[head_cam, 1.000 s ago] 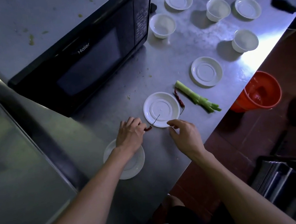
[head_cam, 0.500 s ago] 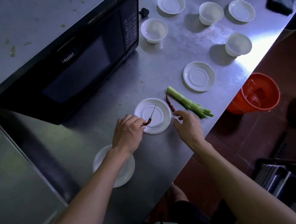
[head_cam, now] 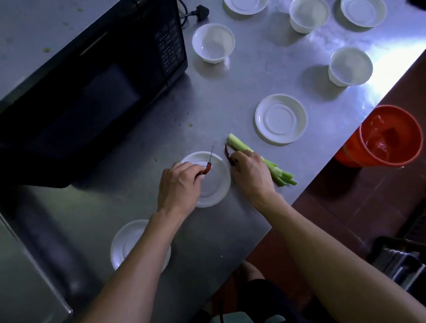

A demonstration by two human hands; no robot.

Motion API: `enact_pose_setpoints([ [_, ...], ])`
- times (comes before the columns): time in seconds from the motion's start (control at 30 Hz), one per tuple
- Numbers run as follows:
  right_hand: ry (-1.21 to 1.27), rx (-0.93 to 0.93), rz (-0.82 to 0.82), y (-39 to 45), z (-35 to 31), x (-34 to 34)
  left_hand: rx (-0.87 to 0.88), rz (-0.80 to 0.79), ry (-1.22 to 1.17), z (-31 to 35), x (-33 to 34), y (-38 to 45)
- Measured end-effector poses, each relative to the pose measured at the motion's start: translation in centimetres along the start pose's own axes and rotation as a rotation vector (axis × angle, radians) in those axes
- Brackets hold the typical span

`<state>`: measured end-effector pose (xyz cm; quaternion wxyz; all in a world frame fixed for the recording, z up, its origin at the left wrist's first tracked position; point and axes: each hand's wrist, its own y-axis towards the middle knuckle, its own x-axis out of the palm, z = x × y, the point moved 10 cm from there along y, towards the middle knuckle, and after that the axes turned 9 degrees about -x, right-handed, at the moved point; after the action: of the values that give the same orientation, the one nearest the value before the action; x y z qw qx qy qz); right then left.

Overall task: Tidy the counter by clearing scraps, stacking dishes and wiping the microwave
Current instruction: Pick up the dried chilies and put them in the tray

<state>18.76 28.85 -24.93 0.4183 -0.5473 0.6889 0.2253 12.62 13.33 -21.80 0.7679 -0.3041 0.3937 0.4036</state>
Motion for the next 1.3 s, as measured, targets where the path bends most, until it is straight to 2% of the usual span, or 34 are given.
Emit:
enact_pose_setpoints([
  [0.37,-0.090,-0.005,-0.103,1.0,0.2,0.8,-0.065,0.026,-0.020,-0.5,-0.7,-0.5],
  [0.57,-0.095,-0.068,0.001,0.8,-1.0,-1.4,-0.089,0.038,-0.015,-0.3,-1.4,-0.8],
  [0.7,-0.022,-0.107,0.003,1.2,-2.4,-2.3,-0.100,0.049,-0.001,-0.4,-2.5,-1.1],
  [1.0,0.023,-0.315,-0.079,1.5,-9.0,-1.0,-0.157,0.169,0.034,-3.3,-7.8,-4.0],
  [1.3,0.067,-0.560,-0.173,0.1,-19.5,3.4,-0.297,0.318,0.073,-11.1,-13.5,-10.2],
])
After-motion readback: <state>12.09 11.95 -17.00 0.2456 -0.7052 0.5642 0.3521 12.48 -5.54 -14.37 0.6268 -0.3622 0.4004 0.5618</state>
